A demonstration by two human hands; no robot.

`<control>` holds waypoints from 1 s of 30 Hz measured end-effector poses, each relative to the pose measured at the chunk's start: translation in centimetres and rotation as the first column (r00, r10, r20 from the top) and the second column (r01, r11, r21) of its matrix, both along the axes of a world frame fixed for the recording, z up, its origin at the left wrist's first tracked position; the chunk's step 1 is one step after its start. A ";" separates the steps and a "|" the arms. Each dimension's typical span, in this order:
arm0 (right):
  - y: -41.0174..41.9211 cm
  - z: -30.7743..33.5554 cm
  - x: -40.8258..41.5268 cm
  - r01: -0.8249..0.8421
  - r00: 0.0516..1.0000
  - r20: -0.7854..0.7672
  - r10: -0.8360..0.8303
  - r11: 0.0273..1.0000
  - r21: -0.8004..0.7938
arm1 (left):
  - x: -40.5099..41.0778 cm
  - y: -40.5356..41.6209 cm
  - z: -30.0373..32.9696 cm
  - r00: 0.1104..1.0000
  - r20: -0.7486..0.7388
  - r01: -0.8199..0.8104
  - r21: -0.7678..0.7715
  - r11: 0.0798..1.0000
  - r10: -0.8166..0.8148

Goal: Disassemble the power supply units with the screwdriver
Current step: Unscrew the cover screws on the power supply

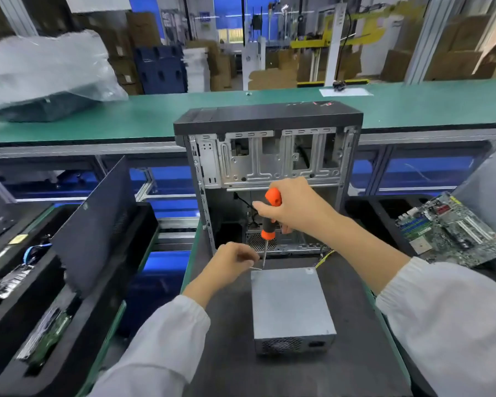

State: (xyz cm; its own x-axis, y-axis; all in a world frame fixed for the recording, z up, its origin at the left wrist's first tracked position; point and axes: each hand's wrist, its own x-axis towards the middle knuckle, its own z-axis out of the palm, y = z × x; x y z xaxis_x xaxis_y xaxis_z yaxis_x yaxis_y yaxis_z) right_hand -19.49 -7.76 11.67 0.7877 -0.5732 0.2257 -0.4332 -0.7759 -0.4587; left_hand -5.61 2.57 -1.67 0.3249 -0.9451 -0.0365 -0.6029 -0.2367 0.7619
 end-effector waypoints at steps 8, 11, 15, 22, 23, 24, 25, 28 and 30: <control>-0.6 -3.0 1.9 0.056 0.998 -0.008 -0.056 0.995 0.084 | 0.8 0.1 -4.2 0.988 -0.156 0.024 0.075 0.997 -0.012; -0.7 -3.7 2.2 0.070 0.998 0.001 -0.070 0.994 0.080 | 0.7 0.1 -5.1 0.958 -0.287 0.025 0.043 0.999 -0.012; -0.6 -3.8 2.3 0.064 0.998 -0.009 -0.064 0.997 0.030 | 0.6 0.0 -6.0 0.932 -0.363 0.022 0.045 0.999 -0.004; -0.9 -3.6 2.0 0.081 0.997 -0.014 -0.080 0.995 0.050 | 1.0 -0.3 -6.6 0.903 -0.430 0.020 0.023 1.000 -0.008; -0.8 -3.7 2.0 0.080 0.997 -0.013 -0.079 0.996 0.049 | 1.1 -0.3 -6.7 0.903 -0.429 0.023 0.022 0.999 -0.011; -0.7 -3.7 1.9 0.076 0.997 -0.013 -0.076 0.996 0.047 | 1.1 -0.3 -6.7 0.906 -0.423 0.028 0.021 0.999 -0.016; -0.7 -3.7 1.9 0.073 0.997 -0.012 -0.073 0.996 0.045 | 1.1 -0.3 -6.7 0.909 -0.416 0.034 0.020 0.999 -0.023; -0.5 -3.7 1.9 0.071 0.997 0.008 -0.072 0.997 0.043 | 1.3 -0.4 -6.7 0.910 -0.413 0.049 0.019 0.999 -0.037; -0.5 -3.8 1.8 0.069 0.997 0.027 -0.070 0.997 0.035 | 1.3 -0.3 -6.7 0.907 -0.420 0.046 0.023 0.999 -0.032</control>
